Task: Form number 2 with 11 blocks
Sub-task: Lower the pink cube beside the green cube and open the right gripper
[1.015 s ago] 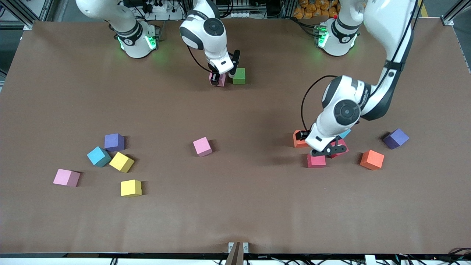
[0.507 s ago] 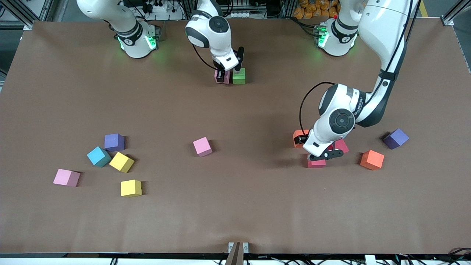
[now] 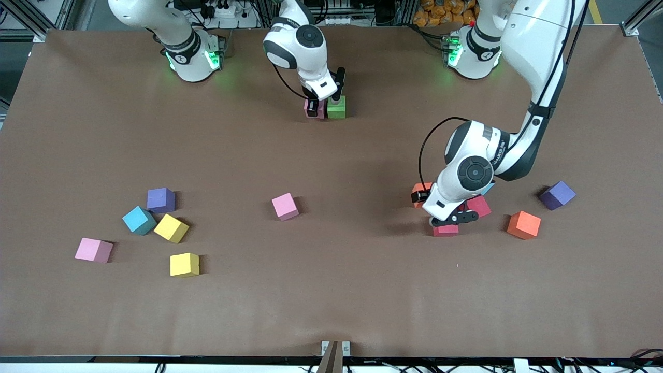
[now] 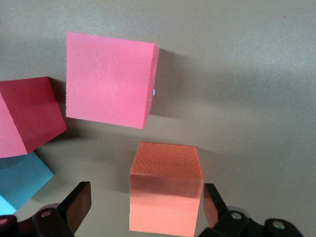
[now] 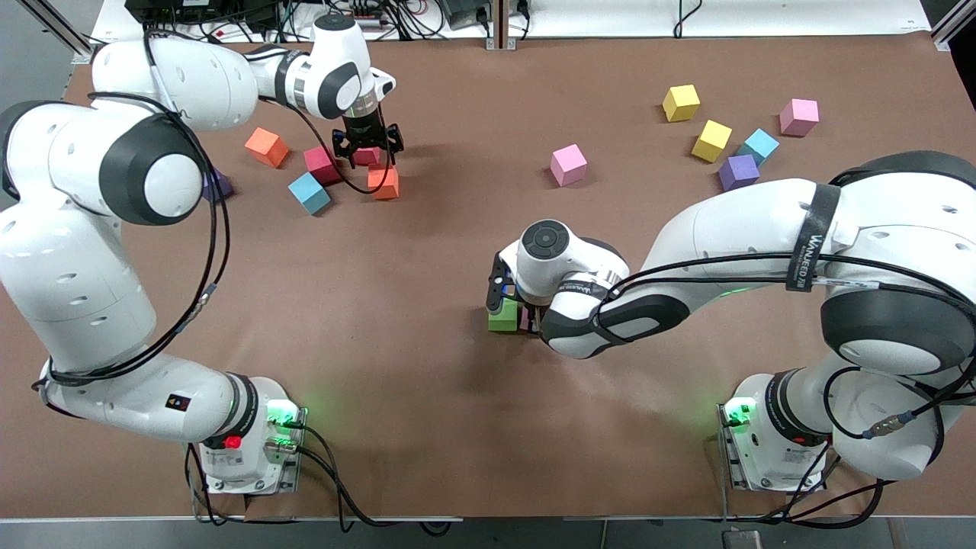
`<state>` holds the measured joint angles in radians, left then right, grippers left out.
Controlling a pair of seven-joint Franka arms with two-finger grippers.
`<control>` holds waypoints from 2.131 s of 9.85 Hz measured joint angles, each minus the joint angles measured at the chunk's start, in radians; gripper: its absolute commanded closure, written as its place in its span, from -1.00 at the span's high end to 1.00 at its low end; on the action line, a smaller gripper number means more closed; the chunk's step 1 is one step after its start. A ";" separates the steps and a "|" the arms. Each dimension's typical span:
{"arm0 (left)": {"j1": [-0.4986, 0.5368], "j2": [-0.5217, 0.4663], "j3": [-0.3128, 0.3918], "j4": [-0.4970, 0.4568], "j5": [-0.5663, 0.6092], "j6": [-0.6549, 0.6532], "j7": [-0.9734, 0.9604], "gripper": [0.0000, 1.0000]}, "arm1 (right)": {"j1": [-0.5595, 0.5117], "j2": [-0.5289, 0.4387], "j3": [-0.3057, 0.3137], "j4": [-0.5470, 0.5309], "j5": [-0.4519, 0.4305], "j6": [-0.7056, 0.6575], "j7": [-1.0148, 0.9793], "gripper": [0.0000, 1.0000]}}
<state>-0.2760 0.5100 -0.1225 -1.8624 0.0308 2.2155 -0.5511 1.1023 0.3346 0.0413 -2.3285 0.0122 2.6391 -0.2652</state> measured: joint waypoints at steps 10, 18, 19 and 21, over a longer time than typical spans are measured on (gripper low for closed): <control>-0.014 0.029 0.001 -0.010 0.000 0.046 -0.018 1.00 | 0.032 0.050 0.000 0.057 -0.001 0.007 0.102 1.00; -0.016 0.019 -0.009 -0.017 0.000 0.041 -0.106 -1.00 | 0.032 0.030 -0.004 0.092 -0.001 -0.048 0.103 1.00; -0.017 0.000 -0.024 -0.017 0.000 0.020 -0.161 -1.00 | 0.032 0.013 -0.006 0.095 -0.001 -0.076 0.103 1.00; -0.020 -0.053 -0.055 -0.019 -0.013 -0.049 -0.303 -1.00 | 0.030 -0.037 -0.013 0.097 -0.001 -0.151 0.103 1.00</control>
<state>-0.2958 0.4571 -0.1777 -1.8811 0.0176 2.1670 -0.8544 1.1323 0.2978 0.0286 -2.2316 0.0113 2.4886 -0.1621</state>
